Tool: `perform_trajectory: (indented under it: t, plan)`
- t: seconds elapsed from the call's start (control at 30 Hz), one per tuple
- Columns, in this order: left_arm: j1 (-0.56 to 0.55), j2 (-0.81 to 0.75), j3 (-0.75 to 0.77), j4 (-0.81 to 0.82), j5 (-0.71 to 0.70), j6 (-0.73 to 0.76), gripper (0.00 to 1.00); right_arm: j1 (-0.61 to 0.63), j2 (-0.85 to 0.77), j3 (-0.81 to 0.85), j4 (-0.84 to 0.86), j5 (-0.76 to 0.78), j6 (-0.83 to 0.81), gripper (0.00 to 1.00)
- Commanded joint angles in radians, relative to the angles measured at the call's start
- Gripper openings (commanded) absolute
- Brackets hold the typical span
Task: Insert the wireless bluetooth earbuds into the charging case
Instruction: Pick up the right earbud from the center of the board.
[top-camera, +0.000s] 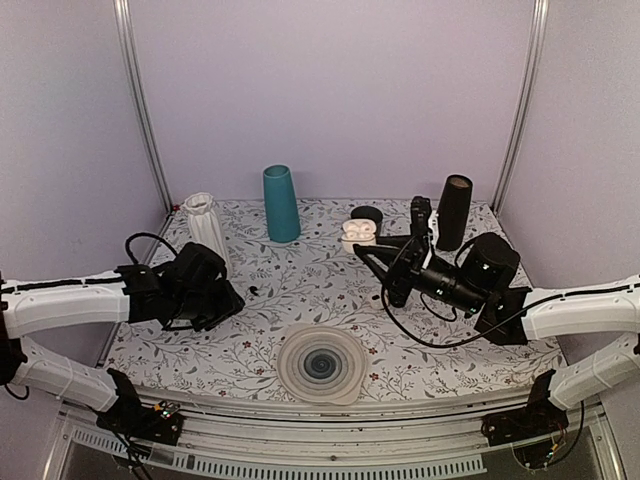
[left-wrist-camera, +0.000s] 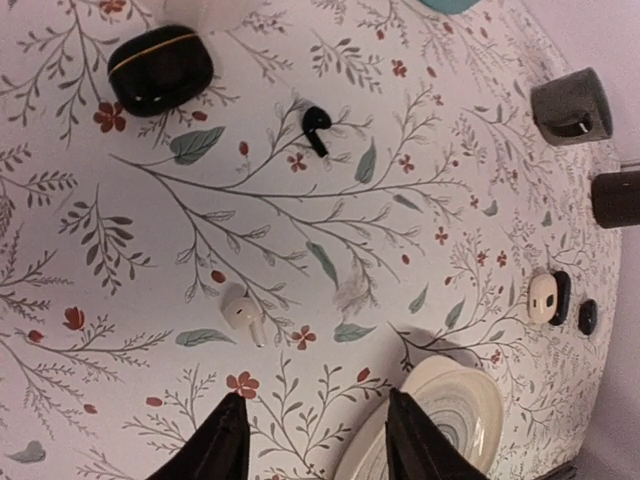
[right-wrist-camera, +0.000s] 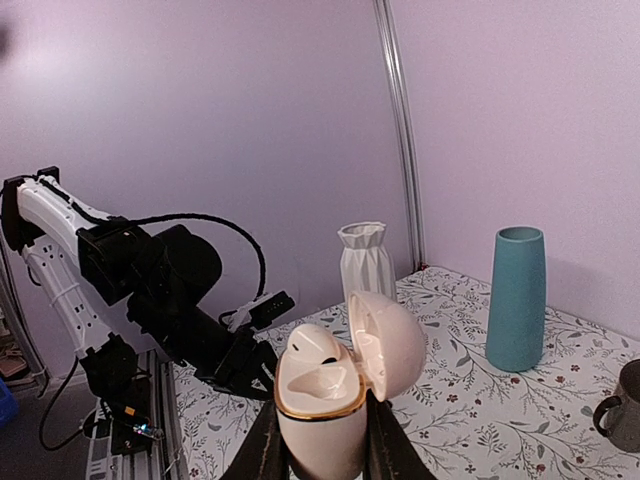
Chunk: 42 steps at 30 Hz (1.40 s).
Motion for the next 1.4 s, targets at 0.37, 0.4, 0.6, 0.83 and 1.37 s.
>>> perform_trajectory:
  t: [0.37, 0.4, 0.6, 0.83, 1.37]
  plan:
    - [-0.070, 0.476, 0.382, -0.452, -0.156, -0.384, 0.49, -0.004, -0.166, -0.078, -0.023, -0.030, -0.014, 0.08]
    - [-0.070, 0.494, 0.394, -0.461, -0.153, -0.398, 0.49, -0.005, -0.171, -0.079, -0.031, -0.030, -0.019, 0.08]
    - [-0.073, 0.549, 0.403, -0.482, -0.150, -0.473, 0.49, -0.006, -0.203, -0.081, -0.063, -0.028, -0.043, 0.08]
    - [-0.065, 0.595, 0.405, -0.435, -0.143, -0.476, 0.48, -0.006, -0.237, -0.088, -0.110, -0.026, -0.047, 0.09]
    - [-0.021, 0.650, 0.379, -0.335, -0.097, -0.459, 0.45, -0.006, -0.300, -0.104, -0.169, 0.003, -0.064, 0.09]
